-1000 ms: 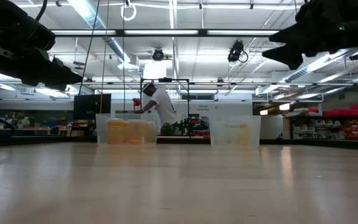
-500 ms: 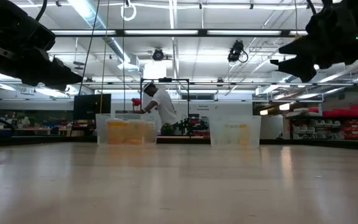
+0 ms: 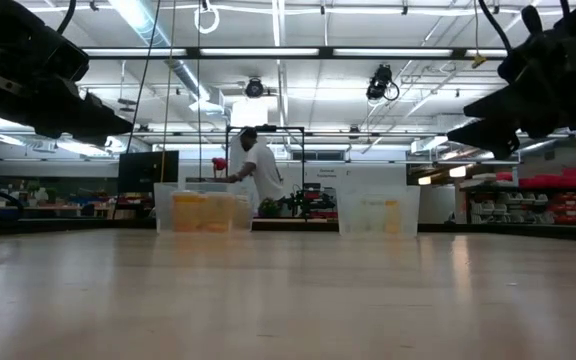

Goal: Pick and place medicine bottles into bin by pill shape (circle, oval)
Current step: Return to Home Position

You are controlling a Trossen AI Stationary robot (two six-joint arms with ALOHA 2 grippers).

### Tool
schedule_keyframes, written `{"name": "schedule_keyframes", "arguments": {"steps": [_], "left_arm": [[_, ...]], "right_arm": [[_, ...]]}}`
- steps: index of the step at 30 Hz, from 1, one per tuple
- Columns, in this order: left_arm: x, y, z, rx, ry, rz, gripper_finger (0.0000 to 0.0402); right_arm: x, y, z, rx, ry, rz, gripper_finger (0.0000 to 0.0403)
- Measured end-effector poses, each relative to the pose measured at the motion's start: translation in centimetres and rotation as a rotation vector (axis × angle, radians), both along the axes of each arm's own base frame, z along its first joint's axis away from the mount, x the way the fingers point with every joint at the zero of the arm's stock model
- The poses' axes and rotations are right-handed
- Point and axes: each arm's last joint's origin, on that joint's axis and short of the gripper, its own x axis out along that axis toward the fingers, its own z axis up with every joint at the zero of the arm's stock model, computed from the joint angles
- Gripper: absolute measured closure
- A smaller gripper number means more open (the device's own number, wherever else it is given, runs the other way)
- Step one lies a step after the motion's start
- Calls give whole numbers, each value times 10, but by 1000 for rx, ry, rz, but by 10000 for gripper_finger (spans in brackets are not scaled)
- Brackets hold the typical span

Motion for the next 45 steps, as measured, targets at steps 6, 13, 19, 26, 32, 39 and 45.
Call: {"name": "schedule_keyframes", "arguments": {"steps": [6, 13, 19, 26, 32, 39, 45], "left_arm": [[0, 0, 0, 0, 0, 0, 321], [0, 0, 0, 0, 0, 0, 318], [0, 0, 0, 0, 0, 0, 311], [0, 0, 0, 0, 0, 0, 319], [0, 0, 0, 0, 0, 0, 318], [0, 0, 0, 0, 0, 0, 311], [0, 0, 0, 0, 0, 0, 319]], "right_arm": [[0, 0, -3, 111, 17, -17, 98], [0, 0, -4, 99, 29, -12, 98], [0, 0, -4, 99, 29, -12, 98], [0, 0, -4, 98, 28, -12, 98], [0, 0, -4, 98, 28, -12, 98], [0, 0, -4, 98, 28, -12, 98], [0, 0, -4, 98, 28, -12, 98]]}}
